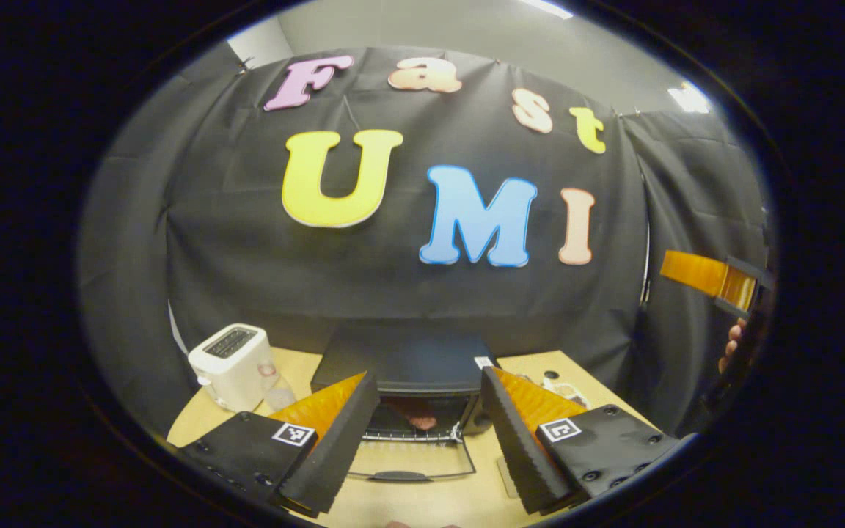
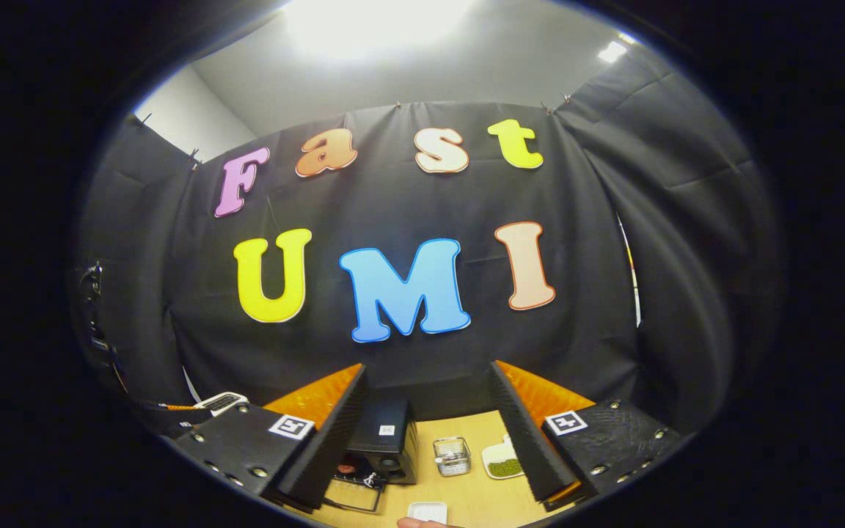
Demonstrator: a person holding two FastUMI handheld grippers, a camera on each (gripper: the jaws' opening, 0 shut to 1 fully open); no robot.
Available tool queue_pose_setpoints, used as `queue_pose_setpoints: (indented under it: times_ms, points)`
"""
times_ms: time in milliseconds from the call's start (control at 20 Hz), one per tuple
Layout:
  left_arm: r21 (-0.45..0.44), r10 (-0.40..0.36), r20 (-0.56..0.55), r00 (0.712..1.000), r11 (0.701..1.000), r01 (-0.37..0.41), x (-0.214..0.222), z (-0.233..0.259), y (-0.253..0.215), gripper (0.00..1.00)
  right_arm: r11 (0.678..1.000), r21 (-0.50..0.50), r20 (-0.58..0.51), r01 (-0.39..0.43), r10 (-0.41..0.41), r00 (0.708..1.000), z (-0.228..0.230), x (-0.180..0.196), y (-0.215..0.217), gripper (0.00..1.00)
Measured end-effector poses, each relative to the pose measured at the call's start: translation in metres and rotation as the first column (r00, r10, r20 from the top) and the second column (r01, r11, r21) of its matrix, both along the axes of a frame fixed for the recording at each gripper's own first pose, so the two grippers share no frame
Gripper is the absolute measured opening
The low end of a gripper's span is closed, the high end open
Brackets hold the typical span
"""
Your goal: Open the electric oven with the left hand, put the food in, and close the electric oven.
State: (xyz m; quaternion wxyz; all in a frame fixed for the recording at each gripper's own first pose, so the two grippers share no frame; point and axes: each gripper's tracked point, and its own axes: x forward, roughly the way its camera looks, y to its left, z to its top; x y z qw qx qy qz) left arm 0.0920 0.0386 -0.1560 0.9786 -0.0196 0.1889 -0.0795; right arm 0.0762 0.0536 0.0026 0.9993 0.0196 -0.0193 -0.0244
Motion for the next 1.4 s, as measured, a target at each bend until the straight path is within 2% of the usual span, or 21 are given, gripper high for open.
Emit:
queue_pose_setpoints:
  times_ms: [50,100,350,450,600,750,800,1100,1400]
  points:
    - [0.002,-0.005,-0.044,0.999,1.0,0.005,-0.001,-0.019,-0.003,0.99,1.0,-0.002,-0.005,-0.001,0.001,1.0,-0.002,0.001,-0.001,1.0]
    - [0.005,-0.005,-0.088,0.996,1.0,0.005,-0.005,-0.035,-0.002,0.95,1.0,-0.001,-0.011,0.0,0.0,1.0,-0.003,0.001,-0.002,1.0]
    - [0.03,-0.012,-0.289,0.957,0.999,0.022,-0.021,-0.113,-0.003,0.96,1.0,0.0,-0.035,0.015,-0.015,0.999,-0.013,0.006,-0.011,1.0]
    - [0.048,-0.01,-0.364,0.931,0.998,0.03,-0.029,-0.143,-0.002,1.0,1.0,0.005,-0.055,0.025,-0.025,0.998,-0.021,0.006,-0.014,1.0]
    - [0.076,-0.005,-0.46,0.888,0.996,0.045,-0.042,-0.186,0.002,0.99,0.999,0.015,-0.073,0.047,-0.046,0.996,-0.028,0.005,-0.025,1.0]
    - [0.081,0.005,-0.563,0.827,0.996,0.049,-0.055,-0.227,0.006,0.99,0.997,0.018,-0.093,0.069,-0.067,0.993,-0.038,0.006,-0.035,1.0]
    - [0.081,0.008,-0.585,0.811,0.996,0.048,-0.057,-0.237,0.006,0.96,0.997,0.019,-0.099,0.076,-0.074,0.992,-0.04,0.006,-0.039,1.0]
    - [0.106,0.03,-0.695,0.718,0.993,0.061,-0.055,-0.288,0.014,0.96,0.994,0.028,-0.126,0.104,-0.099,0.987,-0.05,0.01,-0.052,1.0]
    - [0.146,0.055,-0.749,0.66,0.986,0.082,-0.043,-0.323,0.023,0.96,0.992,0.019,-0.147,0.128,-0.124,0.981,-0.058,0.013,-0.063,1.0]
